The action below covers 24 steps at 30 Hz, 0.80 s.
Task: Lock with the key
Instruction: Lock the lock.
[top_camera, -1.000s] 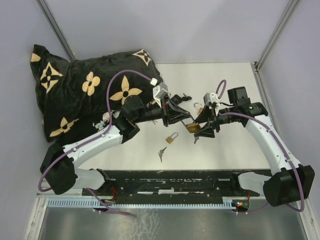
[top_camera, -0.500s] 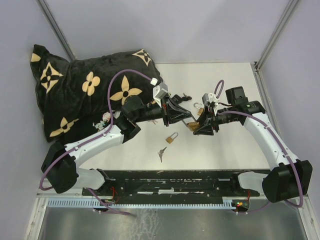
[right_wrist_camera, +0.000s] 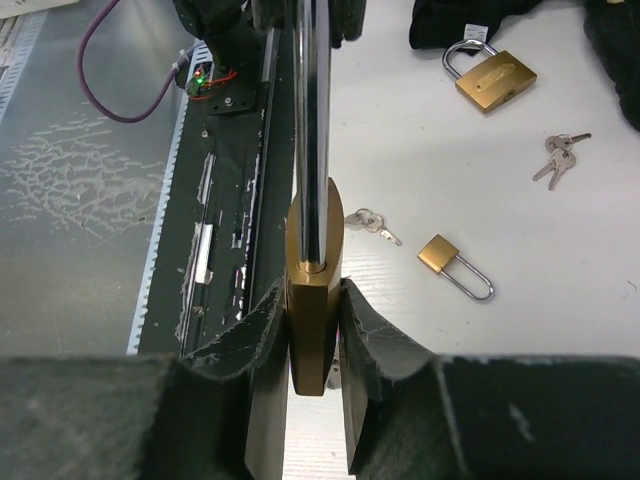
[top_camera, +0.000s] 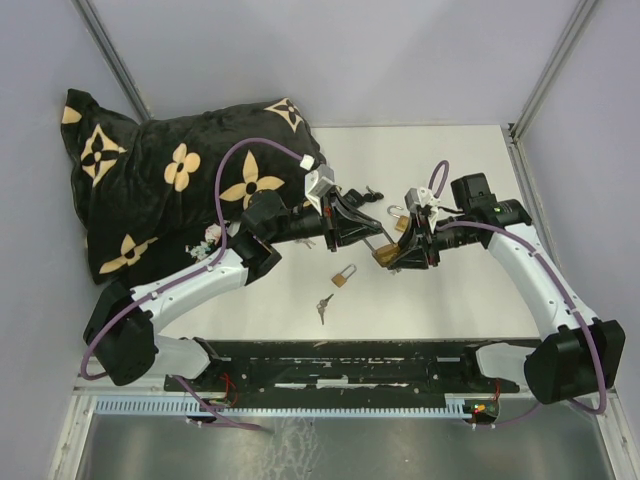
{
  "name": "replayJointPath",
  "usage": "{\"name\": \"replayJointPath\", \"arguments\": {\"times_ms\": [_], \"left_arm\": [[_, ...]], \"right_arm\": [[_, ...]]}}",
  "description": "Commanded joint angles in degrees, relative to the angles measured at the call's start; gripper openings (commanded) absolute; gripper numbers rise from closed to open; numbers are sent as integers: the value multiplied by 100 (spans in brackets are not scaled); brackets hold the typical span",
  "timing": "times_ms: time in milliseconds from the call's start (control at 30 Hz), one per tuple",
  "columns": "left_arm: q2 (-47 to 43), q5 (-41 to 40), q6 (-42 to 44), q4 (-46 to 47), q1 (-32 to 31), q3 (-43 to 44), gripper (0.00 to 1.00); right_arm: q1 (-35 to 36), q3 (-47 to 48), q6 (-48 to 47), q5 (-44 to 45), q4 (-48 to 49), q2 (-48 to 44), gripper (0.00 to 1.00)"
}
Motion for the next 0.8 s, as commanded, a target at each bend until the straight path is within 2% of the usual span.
{"name": "replayJointPath", "arguments": {"times_ms": [0,67,100,200,433,500,633,767], "left_arm": [[-135,391,95,528,-33,62,3],[-106,458,-5,612,-37,55,3],[-96,481,-64,675,-35,51,3],[-94,500,-177,887,-39,3,3],[-40,503,-284,1006,-54,-5,3],[0,503,-329,1083,-65,-11,3],[58,503,-362,1160,-81,-25,3],[111,520,-354,1170,-85,-44,3]], "right_arm": [[13,459,-453,-188,-476,172,33],[14,556,-669,-202,-733,294,42],[12,588,-791,-232,-857,339,44],[14,683,-1036,-328,-1152,441,44],[18,669,-1057,-432,-1167,463,47],[22,662,-1057,-439,-1166,459,47],[29,661,-1032,-392,-1142,472,39],[32,688,-1016,-276,-1133,481,40]]}}
